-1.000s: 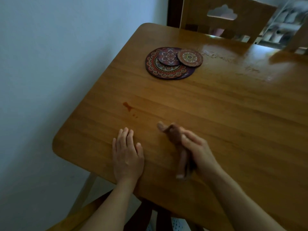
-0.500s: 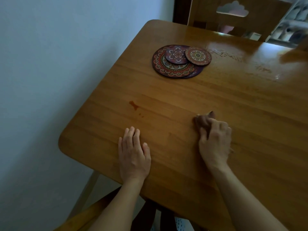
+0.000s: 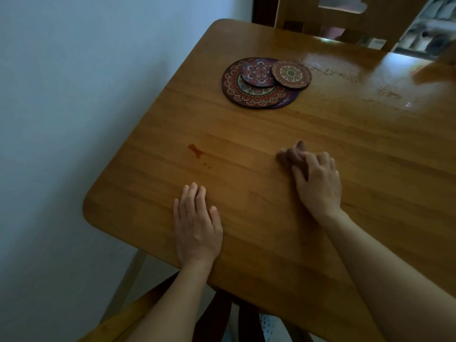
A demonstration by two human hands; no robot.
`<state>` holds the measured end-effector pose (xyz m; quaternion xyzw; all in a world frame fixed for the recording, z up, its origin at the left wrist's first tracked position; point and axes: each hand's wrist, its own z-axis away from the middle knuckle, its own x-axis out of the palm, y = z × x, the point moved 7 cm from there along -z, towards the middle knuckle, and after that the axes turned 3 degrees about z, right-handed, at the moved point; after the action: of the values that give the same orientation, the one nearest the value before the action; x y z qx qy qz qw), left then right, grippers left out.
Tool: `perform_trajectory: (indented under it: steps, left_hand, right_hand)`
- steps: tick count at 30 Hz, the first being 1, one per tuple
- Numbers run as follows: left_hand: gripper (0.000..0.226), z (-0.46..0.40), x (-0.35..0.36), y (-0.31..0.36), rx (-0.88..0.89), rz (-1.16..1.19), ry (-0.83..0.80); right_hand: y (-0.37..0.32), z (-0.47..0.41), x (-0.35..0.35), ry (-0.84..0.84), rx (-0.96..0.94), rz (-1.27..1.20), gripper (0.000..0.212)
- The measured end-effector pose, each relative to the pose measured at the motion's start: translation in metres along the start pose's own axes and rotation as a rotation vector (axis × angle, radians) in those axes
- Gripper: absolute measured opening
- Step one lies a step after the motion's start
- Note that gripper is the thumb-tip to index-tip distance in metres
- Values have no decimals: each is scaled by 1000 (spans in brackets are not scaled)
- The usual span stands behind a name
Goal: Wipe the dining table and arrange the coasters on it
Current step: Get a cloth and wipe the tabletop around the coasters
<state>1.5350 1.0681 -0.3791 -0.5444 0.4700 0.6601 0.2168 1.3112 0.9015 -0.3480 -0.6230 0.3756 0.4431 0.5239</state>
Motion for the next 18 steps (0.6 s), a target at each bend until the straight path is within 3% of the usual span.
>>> perform_trajectory:
  steps: [2,4,9,13,15,18]
  left_hand:
    - [53,0,0,0,-2,-2,-4]
    - [53,-1,1,0,-2,-10,-10]
    - [47,1,2,-1,-2,-22,-18]
    - [50,1,0,0,15,-20,6]
    - [52,1,-1,1,10,-6,10]
    - [54,1,0,1,-8,5,5]
  right_hand:
    - [-4,-15,5,34,114,-50,37]
    - [-28,-15,14,25,106,-73,36]
    - [-108,43,36,-124,-337,-56,36]
    - [-94,71,24,-237,-623,46,43]
    - [-69,60,15,-190,-616,97,43]
    - [-36,19,12,-91,-332,46,45]
